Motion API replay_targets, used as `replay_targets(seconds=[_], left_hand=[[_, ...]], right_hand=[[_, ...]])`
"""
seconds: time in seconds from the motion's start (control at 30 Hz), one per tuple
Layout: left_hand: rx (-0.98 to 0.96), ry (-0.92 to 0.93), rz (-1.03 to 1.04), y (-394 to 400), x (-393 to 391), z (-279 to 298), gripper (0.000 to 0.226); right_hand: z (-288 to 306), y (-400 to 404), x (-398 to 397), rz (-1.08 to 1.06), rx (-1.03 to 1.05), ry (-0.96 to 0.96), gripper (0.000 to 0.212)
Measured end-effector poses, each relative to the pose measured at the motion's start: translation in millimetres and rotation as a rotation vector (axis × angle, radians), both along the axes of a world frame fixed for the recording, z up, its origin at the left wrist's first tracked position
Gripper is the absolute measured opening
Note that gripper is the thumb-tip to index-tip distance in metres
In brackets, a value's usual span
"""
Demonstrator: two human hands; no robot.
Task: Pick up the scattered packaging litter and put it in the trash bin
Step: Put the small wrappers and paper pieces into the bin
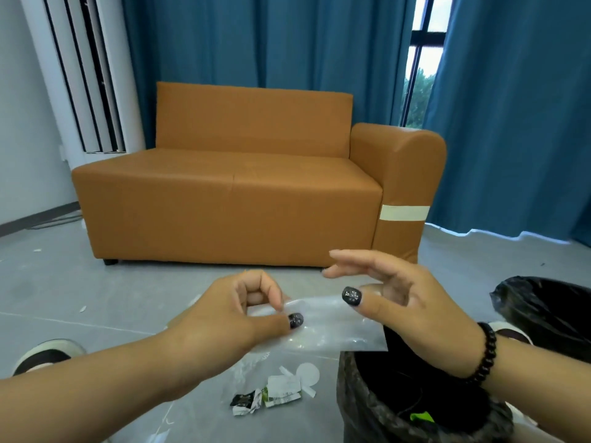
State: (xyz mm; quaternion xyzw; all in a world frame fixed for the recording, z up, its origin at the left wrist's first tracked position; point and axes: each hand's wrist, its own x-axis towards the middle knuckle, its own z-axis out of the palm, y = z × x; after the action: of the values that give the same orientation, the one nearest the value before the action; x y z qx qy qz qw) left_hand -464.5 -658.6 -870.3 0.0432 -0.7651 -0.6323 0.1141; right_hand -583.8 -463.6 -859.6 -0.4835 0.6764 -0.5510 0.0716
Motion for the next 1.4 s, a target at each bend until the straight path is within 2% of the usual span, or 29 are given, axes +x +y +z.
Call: replay_targets(seconds=[0.07,0.13,0.23,0.37,0.47,0.6,0.67,0.77,0.83,0.97,1.07,1.2,1.27,1.4], left_hand=[[-0.020,0.013,0.013,2,-2,0,0.030],[-0.006,0.013,0.013,4,-5,-1,0.028],[0.082,-0.040,-0.005,11,-10,0,0.030],[0.112,-0.130,-0.085,21,-11,5,0.017],[0.204,-0.169,-0.113,23,-12,4,0.014],[0.246,-0.209,-0.162,20,-15,-1,0.019],[0.192,-0.217,-0.203,19,-17,-3,0.020],[0.112,-0.158,-0.174,20,-20,-5,0.024],[0.095,-0.122,-0.126,25,-24,-4,0.019],[0.164,-0.201,-0.125,34,-30,-5,0.027],[0.237,-0.253,-0.192,41,-35,-7,0.039],[0.175,-0.232,-0.177,48,-43,-14,0.036],[0.131,-0.199,-0.141,53,-48,-16,0.033],[0.085,-0.142,-0.066,59,-59,-19,0.028]], right_hand=[[1,-1,2,-0.039,0.074,-0.019,0.033],[1,-1,4,-0.090,0.108,0.063,0.018],[1,3,6,-0.134,0.109,0.122,0.020],[-1,10,3,-0.160,0.135,0.258,0.021],[-1,16,-1,-0.120,0.117,0.339,0.012],[-1,20,-5,-0.055,0.051,0.417,0.019],[-1,22,-7,-0.044,0.040,0.369,0.018],[0,26,-7,-0.007,0.040,0.131,0.024],[0,30,-11,0.013,0.038,0.022,0.029],[0,36,-17,-0.041,0.043,0.049,0.020],[1,40,-18,-0.063,0.040,0.056,0.026],[-4,44,-23,-0.107,0.082,0.024,0.021],[-9,48,-26,-0.134,0.104,-0.081,0.021],[-15,55,-31,-0.106,0.011,-0.456,0.024]])
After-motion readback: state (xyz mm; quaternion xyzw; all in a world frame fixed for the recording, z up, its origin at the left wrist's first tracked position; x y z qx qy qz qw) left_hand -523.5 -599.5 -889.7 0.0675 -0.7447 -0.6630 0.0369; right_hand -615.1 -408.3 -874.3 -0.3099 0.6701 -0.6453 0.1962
